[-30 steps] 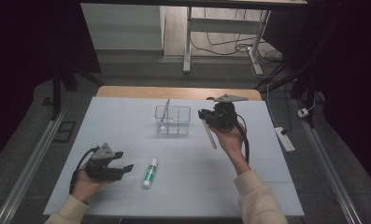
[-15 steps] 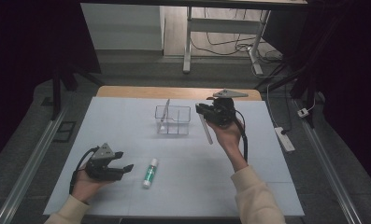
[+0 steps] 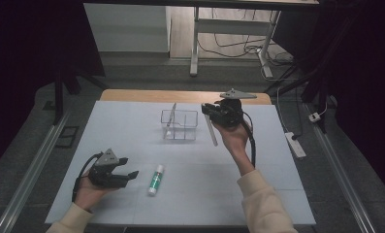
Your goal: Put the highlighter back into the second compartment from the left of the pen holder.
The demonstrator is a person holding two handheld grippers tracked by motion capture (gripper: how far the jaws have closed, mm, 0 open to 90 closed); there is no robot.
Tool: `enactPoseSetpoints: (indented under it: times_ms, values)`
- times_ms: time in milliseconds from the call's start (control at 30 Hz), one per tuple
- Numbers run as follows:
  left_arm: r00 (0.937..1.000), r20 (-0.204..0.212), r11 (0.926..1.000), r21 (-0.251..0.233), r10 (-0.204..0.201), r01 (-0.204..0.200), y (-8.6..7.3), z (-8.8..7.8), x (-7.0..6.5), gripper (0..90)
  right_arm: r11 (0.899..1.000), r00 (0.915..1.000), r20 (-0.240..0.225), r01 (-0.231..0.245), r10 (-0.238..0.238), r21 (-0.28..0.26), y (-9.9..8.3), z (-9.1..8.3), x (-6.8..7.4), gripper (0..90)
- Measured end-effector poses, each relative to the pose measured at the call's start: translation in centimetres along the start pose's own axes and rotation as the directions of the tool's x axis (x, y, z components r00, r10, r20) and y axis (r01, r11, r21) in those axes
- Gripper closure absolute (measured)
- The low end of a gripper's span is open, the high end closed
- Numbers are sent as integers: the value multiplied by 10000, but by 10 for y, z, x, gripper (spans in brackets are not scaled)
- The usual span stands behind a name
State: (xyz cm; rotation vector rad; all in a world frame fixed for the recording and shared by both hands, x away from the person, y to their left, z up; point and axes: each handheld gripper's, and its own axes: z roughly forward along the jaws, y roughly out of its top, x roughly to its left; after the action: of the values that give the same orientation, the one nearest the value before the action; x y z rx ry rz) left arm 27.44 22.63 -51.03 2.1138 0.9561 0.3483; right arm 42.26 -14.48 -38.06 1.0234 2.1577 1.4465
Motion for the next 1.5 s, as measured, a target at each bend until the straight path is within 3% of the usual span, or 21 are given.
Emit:
enactPoseSetpoints:
  times_ms: [1500]
  values:
    - [10000, 59, 10000, -55, 38, -38, 0, 0, 1, 321, 9942, 9999, -40, -108, 104, -1073, 16, 31, 7, 779]
